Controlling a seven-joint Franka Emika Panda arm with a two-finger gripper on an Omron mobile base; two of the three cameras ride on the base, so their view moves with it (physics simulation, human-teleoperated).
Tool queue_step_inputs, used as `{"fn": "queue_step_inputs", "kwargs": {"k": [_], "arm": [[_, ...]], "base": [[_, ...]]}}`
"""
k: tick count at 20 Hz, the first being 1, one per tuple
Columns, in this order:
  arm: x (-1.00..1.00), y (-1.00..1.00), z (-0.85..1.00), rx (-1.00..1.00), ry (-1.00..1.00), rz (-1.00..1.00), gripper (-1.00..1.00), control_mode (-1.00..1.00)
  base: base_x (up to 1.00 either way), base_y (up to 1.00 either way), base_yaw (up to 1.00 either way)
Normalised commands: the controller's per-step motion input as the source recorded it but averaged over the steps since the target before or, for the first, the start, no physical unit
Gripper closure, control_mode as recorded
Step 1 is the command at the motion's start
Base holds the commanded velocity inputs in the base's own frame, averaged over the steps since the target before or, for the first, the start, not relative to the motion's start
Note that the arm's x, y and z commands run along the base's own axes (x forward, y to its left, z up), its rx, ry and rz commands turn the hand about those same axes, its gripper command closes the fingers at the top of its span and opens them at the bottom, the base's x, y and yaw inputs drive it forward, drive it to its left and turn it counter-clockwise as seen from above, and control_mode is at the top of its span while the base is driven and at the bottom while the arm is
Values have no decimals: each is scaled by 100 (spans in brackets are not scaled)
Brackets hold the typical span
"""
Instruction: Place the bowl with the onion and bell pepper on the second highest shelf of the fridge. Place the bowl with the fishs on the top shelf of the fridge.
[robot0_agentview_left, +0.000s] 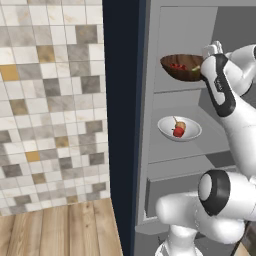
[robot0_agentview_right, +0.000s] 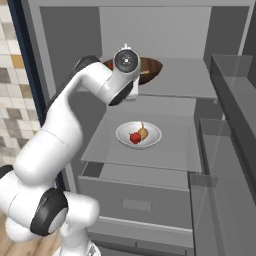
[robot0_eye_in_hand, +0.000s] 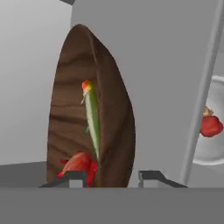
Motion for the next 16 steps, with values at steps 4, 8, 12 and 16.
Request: {"fn": "queue_step_inputs", "kwargs": {"k": [4, 8, 12, 16], "arm": [[-100, 3, 35, 0, -10, -6, -100, -100], [-100, 0, 19, 0, -6, -4, -100, -100], [-100, 3, -24, -6, 0, -1, -100, -100], [-100, 31, -97, -30, 0, 0, -100, -100]], "base": [[0, 0, 0], [0, 0, 0], [0, 0, 0], [0, 0, 0]]}}
